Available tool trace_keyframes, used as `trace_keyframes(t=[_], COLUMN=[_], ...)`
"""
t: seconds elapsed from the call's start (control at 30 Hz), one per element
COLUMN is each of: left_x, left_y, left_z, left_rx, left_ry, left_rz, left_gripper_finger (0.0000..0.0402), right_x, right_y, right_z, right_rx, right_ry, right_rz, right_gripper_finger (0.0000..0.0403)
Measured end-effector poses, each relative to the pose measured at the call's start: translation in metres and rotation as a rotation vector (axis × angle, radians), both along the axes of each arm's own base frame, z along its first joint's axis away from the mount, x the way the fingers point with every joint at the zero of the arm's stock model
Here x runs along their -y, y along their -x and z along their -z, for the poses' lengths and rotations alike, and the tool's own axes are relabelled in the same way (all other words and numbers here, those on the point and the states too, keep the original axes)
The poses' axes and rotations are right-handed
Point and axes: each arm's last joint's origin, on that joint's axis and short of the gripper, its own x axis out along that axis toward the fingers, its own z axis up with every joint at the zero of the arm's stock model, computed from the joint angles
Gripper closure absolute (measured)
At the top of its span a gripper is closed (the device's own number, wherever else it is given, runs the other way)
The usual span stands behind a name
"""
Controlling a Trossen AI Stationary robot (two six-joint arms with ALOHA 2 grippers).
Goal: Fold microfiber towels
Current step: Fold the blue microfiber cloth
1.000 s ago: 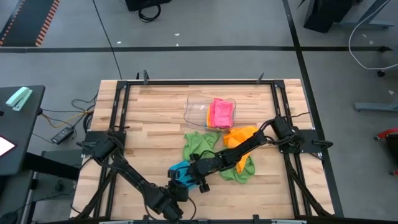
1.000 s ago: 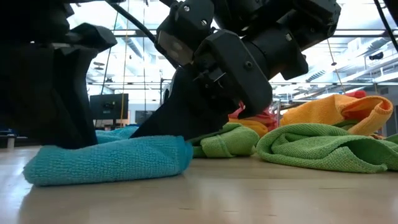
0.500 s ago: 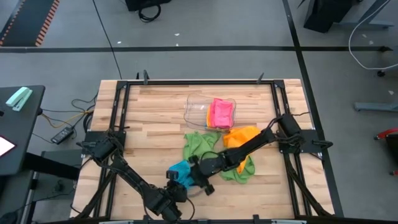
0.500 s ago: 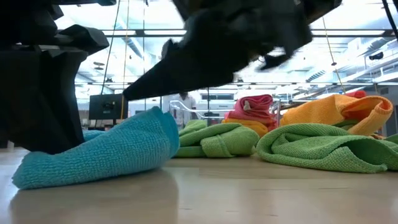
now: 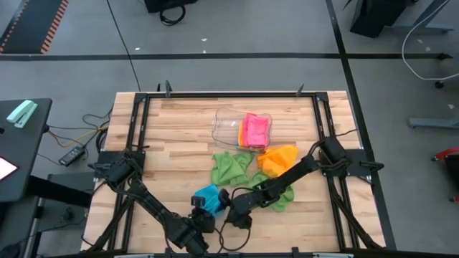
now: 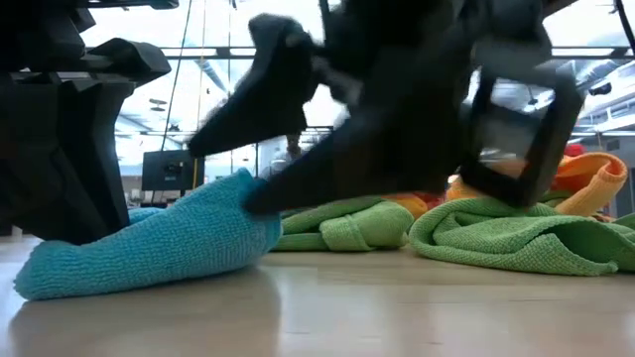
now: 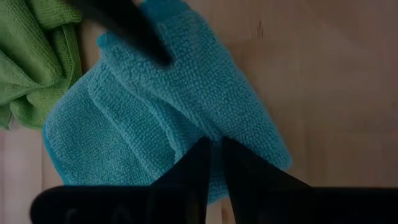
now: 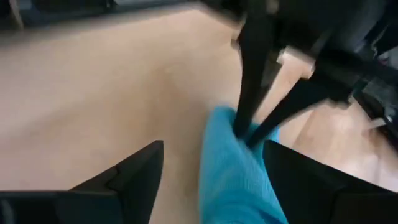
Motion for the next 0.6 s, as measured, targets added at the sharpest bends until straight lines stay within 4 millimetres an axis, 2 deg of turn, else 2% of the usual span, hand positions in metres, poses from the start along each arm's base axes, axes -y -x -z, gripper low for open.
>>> trace_keyframes(t=[0.13,0.6], left_x=[-0.0004,-0.0016], left_y=[0.0004,0.0009], left_z=[0.0001,0.0002], left_rx=[-0.003,-0.002], left_ry=[-0.005,-0.023], left_rz=[0.0,-0.002], left_gripper_finger=[0.0353,0.0349], right_x=[0.0044,0.0082], right_y=[-0.002,-0.0037], right_z=[0.009,0.0109], right_rx=[0.024,0.073], right_ry=[0.13,0.317], right_rz=[0.017,-0.08], right_gripper_finger=[0.0107,0.0109])
